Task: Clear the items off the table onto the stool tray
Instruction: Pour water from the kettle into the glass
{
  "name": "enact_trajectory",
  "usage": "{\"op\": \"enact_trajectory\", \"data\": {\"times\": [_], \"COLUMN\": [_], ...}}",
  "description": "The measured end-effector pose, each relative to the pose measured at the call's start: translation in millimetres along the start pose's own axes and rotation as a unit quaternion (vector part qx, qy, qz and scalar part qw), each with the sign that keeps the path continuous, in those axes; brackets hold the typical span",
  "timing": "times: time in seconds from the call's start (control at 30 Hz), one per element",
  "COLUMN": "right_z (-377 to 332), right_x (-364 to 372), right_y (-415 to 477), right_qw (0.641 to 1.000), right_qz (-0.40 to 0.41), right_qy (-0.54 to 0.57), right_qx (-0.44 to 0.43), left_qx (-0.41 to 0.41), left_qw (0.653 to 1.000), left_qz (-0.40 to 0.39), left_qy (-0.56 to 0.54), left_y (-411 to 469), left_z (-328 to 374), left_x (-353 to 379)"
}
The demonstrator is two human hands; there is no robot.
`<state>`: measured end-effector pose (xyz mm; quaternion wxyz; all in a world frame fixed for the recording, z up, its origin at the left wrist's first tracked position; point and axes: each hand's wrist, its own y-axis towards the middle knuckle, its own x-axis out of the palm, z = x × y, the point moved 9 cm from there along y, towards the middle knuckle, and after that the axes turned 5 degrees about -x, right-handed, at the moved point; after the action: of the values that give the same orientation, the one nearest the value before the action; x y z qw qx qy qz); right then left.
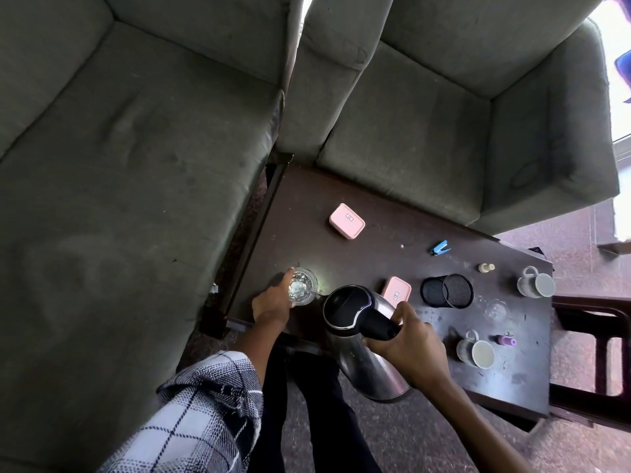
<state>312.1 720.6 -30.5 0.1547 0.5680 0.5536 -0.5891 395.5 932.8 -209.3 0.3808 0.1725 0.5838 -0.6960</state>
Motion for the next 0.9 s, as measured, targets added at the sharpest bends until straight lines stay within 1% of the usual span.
{"op": "enact_trajectory", "data": {"times": [0.9], "right_z": [1.2], "right_x": [2.6], "right_y": [0.3], "right_qw": [1.0], "right_qz": [-0.009], "right_qy": [0.008], "right_qx": [0.008], "left_qx": [-0.006], "left_qw": [1.0], "left_qz": [0.002], "left_qy": [0.002], "left_y": [4.0], "left_z": [-2.0], "left_x": [3.6]}}
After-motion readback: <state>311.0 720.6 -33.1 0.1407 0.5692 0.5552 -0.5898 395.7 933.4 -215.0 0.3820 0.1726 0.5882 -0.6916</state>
